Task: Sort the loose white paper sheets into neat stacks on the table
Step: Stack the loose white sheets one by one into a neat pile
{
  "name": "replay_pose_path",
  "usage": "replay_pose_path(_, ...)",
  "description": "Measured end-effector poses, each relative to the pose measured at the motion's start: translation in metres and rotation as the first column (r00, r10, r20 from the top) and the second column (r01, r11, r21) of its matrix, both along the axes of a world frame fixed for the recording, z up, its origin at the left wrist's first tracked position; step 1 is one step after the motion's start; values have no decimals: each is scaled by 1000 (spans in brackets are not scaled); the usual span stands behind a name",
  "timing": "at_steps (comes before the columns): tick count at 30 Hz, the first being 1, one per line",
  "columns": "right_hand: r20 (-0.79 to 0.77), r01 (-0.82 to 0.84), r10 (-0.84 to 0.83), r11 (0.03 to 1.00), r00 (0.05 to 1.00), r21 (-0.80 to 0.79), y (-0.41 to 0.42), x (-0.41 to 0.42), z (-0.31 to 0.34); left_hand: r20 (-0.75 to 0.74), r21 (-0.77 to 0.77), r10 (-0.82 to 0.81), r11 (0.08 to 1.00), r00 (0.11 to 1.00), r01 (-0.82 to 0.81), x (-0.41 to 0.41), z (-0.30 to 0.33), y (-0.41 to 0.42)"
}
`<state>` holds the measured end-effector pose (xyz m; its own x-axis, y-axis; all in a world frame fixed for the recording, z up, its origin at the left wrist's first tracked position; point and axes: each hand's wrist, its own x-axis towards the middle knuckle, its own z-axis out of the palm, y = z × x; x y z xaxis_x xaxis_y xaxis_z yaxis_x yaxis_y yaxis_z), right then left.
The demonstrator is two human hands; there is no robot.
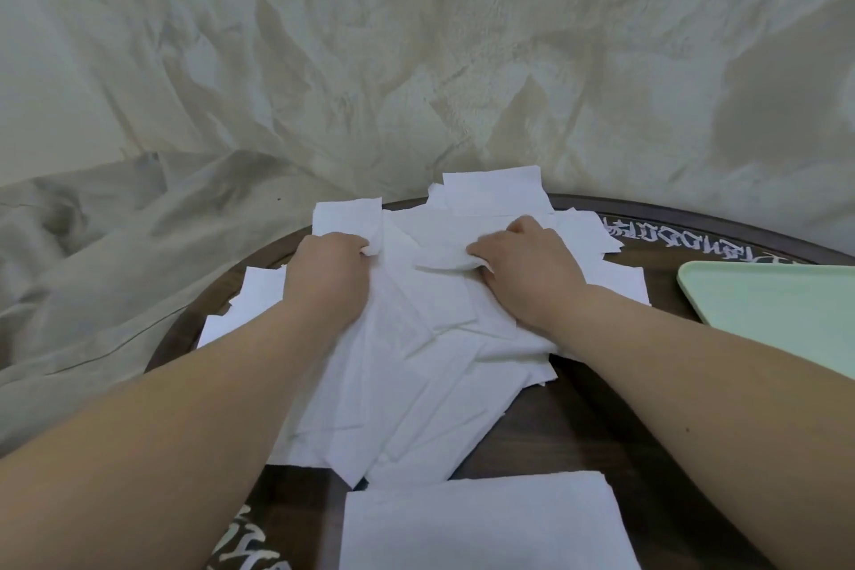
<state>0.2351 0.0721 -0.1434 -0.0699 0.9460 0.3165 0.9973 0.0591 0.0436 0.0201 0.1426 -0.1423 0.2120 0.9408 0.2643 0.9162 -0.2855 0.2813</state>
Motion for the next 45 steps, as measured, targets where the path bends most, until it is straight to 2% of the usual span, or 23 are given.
replay_pose_path(2, -62, 37, -41, 997, 997, -67, -5, -3, 3, 41, 54, -63, 997, 997, 61, -2, 4, -6)
replay_pose_path(4, -148, 54, -60, 998, 987, -42, -16, -6, 10, 34, 135, -219, 968, 975, 212, -5, 7, -20)
replay_pose_path(7, -189, -1, -2, 1000, 982, -15, -42, -9, 16, -33, 88, -363, 927, 931, 365, -13, 9, -48)
replay_pose_path(10, -185, -163, 145, 983, 972, -87, -72, -9, 11, 34, 36, -356, 934, 934, 355, -24, 4, -66)
replay_pose_path(12, -140, -279, 272, 960, 952, -35, -83, -7, 7, 133, 40, -314, 950, 940, 311, -27, 5, -71)
replay_pose_path(15, -88, -328, 330, 944, 940, 43, -84, -5, 7, 292, 111, -314, 949, 903, 294, -25, 12, -74)
replay_pose_path(17, -98, -334, 343, 937, 934, 101, -84, -7, 12, 250, 110, -413, 911, 876, 398, -21, 16, -77)
replay_pose_path(20, -154, -254, 291, 941, 944, 223, -81, -5, 15, 45, 35, -558, 830, 828, 557, -15, 14, -85)
replay_pose_path(22, -142, -236, 267, 950, 953, 203, -75, -1, 11, -23, 7, -611, 791, 791, 611, -12, 11, -87)
replay_pose_path(24, -118, -286, 295, 954, 948, 89, -69, 2, 5, -18, -28, -619, 785, 785, 618, -13, 9, -88)
replay_pose_path(26, -136, -274, 276, 961, 952, 27, -68, 3, 5, 28, -14, -547, 837, 837, 547, -15, 13, -90)
replay_pose_path(28, -166, -239, 251, 967, 954, 91, -72, 2, 10, 105, 29, -347, 938, 932, 346, -18, 23, -94)
replay_pose_path(30, -117, -231, 261, 947, 958, 224, -76, -2, 19, 246, -64, -110, 990, 963, 129, -19, 38, -96)
replay_pose_path(31, -95, -245, 281, 927, 955, 284, -78, -4, 25, 364, -217, 13, 974, 931, 71, -18, 48, -98)
replay_pose_path(32, -67, -266, 306, 901, 950, 342, -81, -7, 32, 477, -430, 143, 899, 867, 88, -17, 57, -102)
replay_pose_path(33, -39, -297, 337, 873, 941, 386, -84, -11, 39, 570, -608, 265, 773, 778, 183, -15, 66, -106)
replay_pose_path(34, -1, -343, 378, 841, 926, 418, -88, -14, 46, 618, -701, 347, 648, 705, 296, -12, 74, -111)
replay_pose_path(35, 50, -401, 421, 811, 905, 427, -92, -18, 52, 660, -722, 382, 561, 647, 404, -11, 80, -114)
replay_pose_path(36, 112, -462, 460, 783, 881, 417, -97, -22, 59, 707, -697, 390, 528, 590, 485, -9, 84, -119)
replay_pose_path(38, 204, -548, 510, 748, 836, 375, -107, -29, 69, 779, -614, 331, 573, 532, 542, -6, 92, -127)
replay_pose_path(40, 215, -563, 521, 751, 826, 345, -120, -32, 76, 815, -551, 279, 647, 508, 528, -7, 98, -136)
replay_pose_path(43, 123, -455, 439, 840, 890, 296, -144, -31, 81, 828, -516, 253, 690, 500, 507, -18, 107, -154)
replay_pose_path(45, -4, -328, 341, 907, 940, 263, -164, -31, 87, 833, -502, 247, 714, 495, 488, -28, 112, -168)
